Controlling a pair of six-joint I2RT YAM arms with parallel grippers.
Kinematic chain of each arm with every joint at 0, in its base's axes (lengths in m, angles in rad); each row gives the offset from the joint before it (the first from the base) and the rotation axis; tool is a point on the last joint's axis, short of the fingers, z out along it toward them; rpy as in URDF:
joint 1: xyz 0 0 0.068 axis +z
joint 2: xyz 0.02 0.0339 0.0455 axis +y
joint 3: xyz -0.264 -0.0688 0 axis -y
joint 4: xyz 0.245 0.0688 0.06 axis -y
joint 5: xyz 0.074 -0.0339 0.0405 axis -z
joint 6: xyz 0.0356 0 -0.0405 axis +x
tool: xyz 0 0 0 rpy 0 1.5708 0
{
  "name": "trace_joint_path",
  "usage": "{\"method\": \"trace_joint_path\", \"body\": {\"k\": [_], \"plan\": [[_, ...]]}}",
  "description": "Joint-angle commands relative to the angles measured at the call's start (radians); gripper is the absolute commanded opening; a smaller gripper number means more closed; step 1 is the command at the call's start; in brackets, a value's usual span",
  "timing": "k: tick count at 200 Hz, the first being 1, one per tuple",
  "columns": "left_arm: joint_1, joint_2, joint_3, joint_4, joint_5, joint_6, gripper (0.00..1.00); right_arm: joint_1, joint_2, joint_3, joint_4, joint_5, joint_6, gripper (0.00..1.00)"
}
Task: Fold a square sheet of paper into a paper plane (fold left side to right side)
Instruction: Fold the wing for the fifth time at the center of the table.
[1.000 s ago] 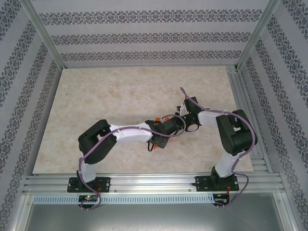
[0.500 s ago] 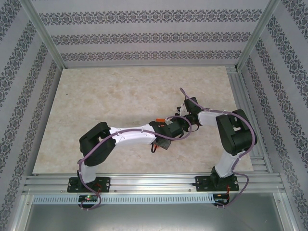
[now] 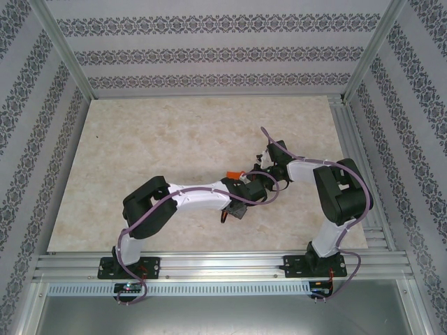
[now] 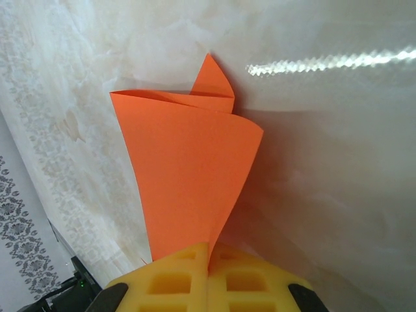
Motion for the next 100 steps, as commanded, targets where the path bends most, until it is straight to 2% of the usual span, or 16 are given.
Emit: {"method": "trace_joint_path", "body": {"k": [1, 29, 54, 100], "plan": [[-0.008, 0.022, 0.02, -0.043, -0.035, 0.006, 0.38, 0.008, 0.018, 0.027, -0.015, 0.008, -0.021, 0.01], [-0.008, 0.025, 0.021, -0.043, -0.038, 0.007, 0.35, 0.009, 0.015, 0.031, -0.023, 0.006, -0.025, 0.01], [-0.005, 0.025, 0.012, -0.027, -0.032, 0.008, 0.27, 0.007, 0.01, 0.046, -0.05, 0.003, -0.041, 0.05], [0.01, 0.013, 0.0, -0.01, -0.006, 0.005, 0.13, -0.019, -0.031, 0.062, -0.11, 0.021, -0.073, 0.19]]}}
